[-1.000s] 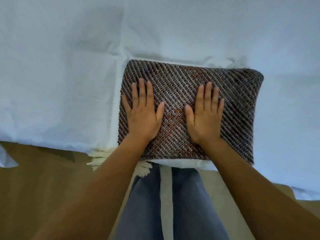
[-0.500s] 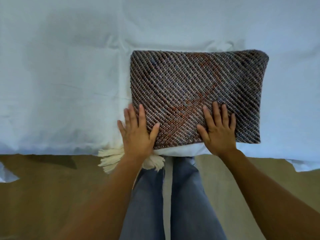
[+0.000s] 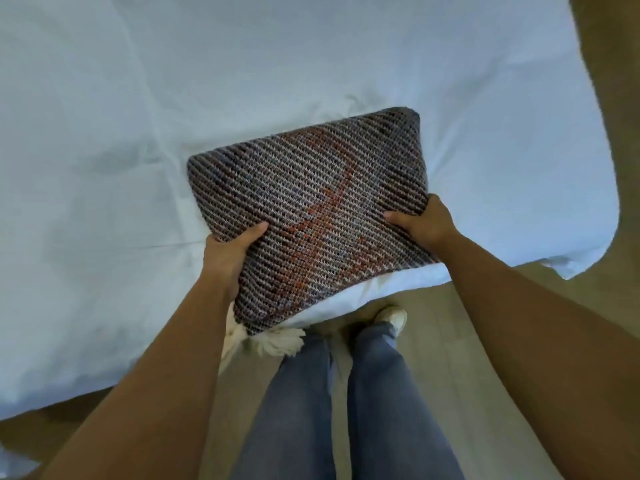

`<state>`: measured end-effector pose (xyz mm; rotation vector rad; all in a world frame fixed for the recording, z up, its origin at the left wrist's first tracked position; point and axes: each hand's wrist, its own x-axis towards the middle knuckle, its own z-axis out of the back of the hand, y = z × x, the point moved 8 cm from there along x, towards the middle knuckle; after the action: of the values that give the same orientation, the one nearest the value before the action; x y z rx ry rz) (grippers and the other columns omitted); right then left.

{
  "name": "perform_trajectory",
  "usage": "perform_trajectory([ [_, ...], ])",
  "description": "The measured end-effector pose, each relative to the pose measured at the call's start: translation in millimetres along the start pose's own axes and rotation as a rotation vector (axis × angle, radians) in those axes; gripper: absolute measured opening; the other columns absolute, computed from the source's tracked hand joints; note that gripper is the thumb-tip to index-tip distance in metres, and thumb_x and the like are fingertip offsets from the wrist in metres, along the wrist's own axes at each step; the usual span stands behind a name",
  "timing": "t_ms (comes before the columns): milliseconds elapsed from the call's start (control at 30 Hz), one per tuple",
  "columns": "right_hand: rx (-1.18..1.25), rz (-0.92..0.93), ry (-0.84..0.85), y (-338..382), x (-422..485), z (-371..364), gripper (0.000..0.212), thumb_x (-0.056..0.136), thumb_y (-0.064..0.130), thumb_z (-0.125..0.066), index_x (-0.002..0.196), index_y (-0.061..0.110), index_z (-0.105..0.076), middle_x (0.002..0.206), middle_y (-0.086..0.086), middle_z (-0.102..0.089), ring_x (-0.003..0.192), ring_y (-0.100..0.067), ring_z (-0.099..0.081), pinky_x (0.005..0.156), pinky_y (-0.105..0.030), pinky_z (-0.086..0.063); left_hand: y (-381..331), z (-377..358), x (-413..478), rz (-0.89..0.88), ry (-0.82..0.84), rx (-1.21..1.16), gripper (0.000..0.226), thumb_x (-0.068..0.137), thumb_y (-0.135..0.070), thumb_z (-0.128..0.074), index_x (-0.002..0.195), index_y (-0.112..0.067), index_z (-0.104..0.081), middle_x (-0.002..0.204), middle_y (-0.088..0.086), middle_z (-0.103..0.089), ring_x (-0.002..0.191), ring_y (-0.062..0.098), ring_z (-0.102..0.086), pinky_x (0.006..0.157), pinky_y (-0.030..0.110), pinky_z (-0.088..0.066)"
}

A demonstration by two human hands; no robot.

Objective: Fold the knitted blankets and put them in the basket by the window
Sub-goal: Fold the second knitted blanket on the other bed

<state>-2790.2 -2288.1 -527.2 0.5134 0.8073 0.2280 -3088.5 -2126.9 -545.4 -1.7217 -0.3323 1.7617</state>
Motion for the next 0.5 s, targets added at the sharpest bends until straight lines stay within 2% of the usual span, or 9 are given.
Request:
perform_trajectory([
  [67, 0.064, 0.043, 0.012, 0.8, -16.9, 14.7, 0.061, 0.073, 0.03, -0.078, 0.124, 0.006, -0.056, 0.125, -0.013, -0.06, 0.113, -0.027, -0.058, 0.089, -0.029, -0.045, -6.9, -3.5, -14.2, 0.029, 0.016, -0.001, 0.06, 0.071, -0.016, -0.08, 0.125, -0.007, -0.056, 0.122, 0.01, -0.063, 0.103, 0.029, -0.062, 0.094, 0.042, -0.05],
  [133, 0.093, 0.089, -0.003, -0.3, -36.5, 36.2, 0.049, 0.075, 0.024, -0.077, 0.118, 0.008, -0.06, 0.119, -0.012, -0.063, 0.103, -0.023, -0.06, 0.085, -0.026, -0.044, -16.3, -14.1, -33.9, -0.02, 0.021, 0.044, 0.05, 0.073, -0.011, -0.078, 0.119, -0.005, -0.059, 0.114, 0.009, -0.065, 0.094, 0.027, -0.063, 0.089, 0.038, -0.051],
  [200, 0.109, 0.088, -0.052, -16.3, -59.3, 63.4, 0.047, 0.076, 0.023, -0.076, 0.117, 0.008, -0.058, 0.119, -0.012, -0.063, 0.102, -0.022, -0.059, 0.087, -0.029, -0.045, -20.9, -31.5, -57.1, -0.082, 0.033, 0.133, 0.049, 0.073, -0.011, -0.079, 0.118, -0.005, -0.06, 0.113, 0.01, -0.065, 0.094, 0.027, -0.063, 0.087, 0.037, -0.051],
  [300, 0.187, -0.013, -0.144, -79.2, -100.8, 114.4, 0.054, 0.077, 0.028, -0.075, 0.122, 0.009, -0.054, 0.123, -0.01, -0.061, 0.11, -0.027, -0.058, 0.092, -0.033, -0.045, -14.4, -82.4, -98.6, -0.125, 0.133, 0.27, 0.057, 0.07, -0.016, -0.082, 0.121, -0.004, -0.06, 0.116, 0.011, -0.066, 0.097, 0.028, -0.064, 0.092, 0.042, -0.051],
  [433, 0.378, -0.128, -0.372, -187.8, -178.7, 193.3, 0.051, 0.076, 0.022, -0.076, 0.122, 0.008, -0.058, 0.12, -0.011, -0.064, 0.109, -0.027, -0.061, 0.09, -0.031, -0.045, 8.8, -187.2, -179.0, -0.227, 0.396, 0.482, 0.064, 0.066, -0.023, -0.084, 0.124, -0.009, -0.059, 0.119, 0.009, -0.066, 0.102, 0.027, -0.065, 0.097, 0.045, -0.049],
  [500, 0.469, -0.187, -0.464, -240.4, -221.9, 226.3, 0.05, 0.077, 0.019, -0.076, 0.122, 0.007, -0.058, 0.119, -0.011, -0.065, 0.108, -0.027, -0.061, 0.091, -0.032, -0.046, 23.6, -241.2, -224.7, -0.298, 0.519, 0.568, 0.063, 0.069, -0.022, -0.082, 0.126, -0.01, -0.057, 0.119, 0.006, -0.064, 0.102, 0.024, -0.063, 0.096, 0.039, -0.049],
])
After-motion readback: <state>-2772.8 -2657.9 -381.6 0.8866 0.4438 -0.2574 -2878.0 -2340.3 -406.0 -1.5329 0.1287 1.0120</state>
